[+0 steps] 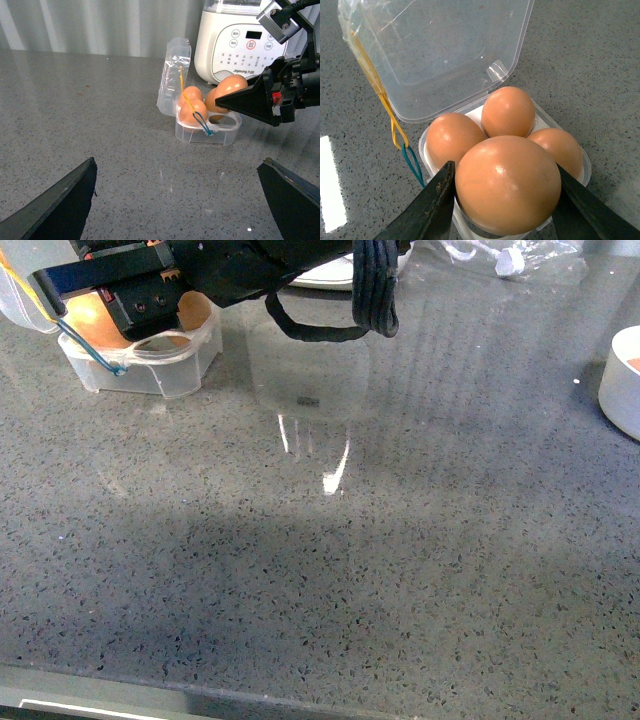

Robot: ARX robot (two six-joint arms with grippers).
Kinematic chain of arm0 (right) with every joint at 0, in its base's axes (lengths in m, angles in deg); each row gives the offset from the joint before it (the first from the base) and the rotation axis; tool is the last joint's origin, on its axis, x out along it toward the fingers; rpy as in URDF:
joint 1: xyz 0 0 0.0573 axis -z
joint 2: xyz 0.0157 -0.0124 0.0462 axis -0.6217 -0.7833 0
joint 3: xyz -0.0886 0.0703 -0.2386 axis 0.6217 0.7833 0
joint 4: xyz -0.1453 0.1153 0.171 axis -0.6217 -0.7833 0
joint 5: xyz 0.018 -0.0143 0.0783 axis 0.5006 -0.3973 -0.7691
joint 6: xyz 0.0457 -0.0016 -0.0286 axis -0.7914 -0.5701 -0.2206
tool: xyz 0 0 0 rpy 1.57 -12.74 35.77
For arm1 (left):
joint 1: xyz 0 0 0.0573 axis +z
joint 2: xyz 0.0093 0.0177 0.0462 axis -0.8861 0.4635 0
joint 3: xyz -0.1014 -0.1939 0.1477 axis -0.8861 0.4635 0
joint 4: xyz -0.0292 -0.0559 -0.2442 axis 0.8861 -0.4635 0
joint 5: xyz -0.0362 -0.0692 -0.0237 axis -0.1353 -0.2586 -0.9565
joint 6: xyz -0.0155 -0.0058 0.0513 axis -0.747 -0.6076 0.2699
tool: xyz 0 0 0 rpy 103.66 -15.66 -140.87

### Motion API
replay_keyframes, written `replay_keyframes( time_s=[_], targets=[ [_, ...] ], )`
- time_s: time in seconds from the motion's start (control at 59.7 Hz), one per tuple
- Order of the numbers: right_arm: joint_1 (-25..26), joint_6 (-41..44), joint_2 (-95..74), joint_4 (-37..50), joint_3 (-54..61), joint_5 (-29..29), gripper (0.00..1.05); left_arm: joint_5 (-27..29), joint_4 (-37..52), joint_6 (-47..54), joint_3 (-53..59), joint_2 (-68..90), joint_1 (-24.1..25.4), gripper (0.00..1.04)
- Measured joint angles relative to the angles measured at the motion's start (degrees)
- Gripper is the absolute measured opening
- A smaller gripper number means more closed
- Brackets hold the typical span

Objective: Put egg into box

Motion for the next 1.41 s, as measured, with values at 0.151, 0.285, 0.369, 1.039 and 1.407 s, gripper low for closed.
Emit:
replay_keyframes(
  time_s=[0.151, 0.285, 0.369, 1.039, 1.407],
  targets=[
    [0.00, 0.15, 0.00, -0.87, 0.00, -0.44, 0.69, 0.00, 0.00, 0.00, -0.02, 0.00, 0.00, 0.98],
    [0.02, 0.17, 0.09, -0.87, 0.00, -0.61, 0.90, 0.00, 0.00, 0.00, -0.02, 0.00, 0.00, 0.98],
    [0.02, 0.09, 0.46, -0.68, 0.02, -0.94, 0.99, 0.00, 0.00, 0.00, -0.02, 0.00, 0.00, 0.98],
    [14.99, 1.53, 16.37, 11.67, 19.30, 9.09, 0.97, 0.00, 0.00, 0.00, -0.02, 0.00, 0.00, 0.98],
    [32.13, 16.65, 32.54, 28.41, 39.87, 10.49, 0.97, 0.00, 0.00, 0.00, -0.02, 0.00, 0.00, 0.98]
  ],
)
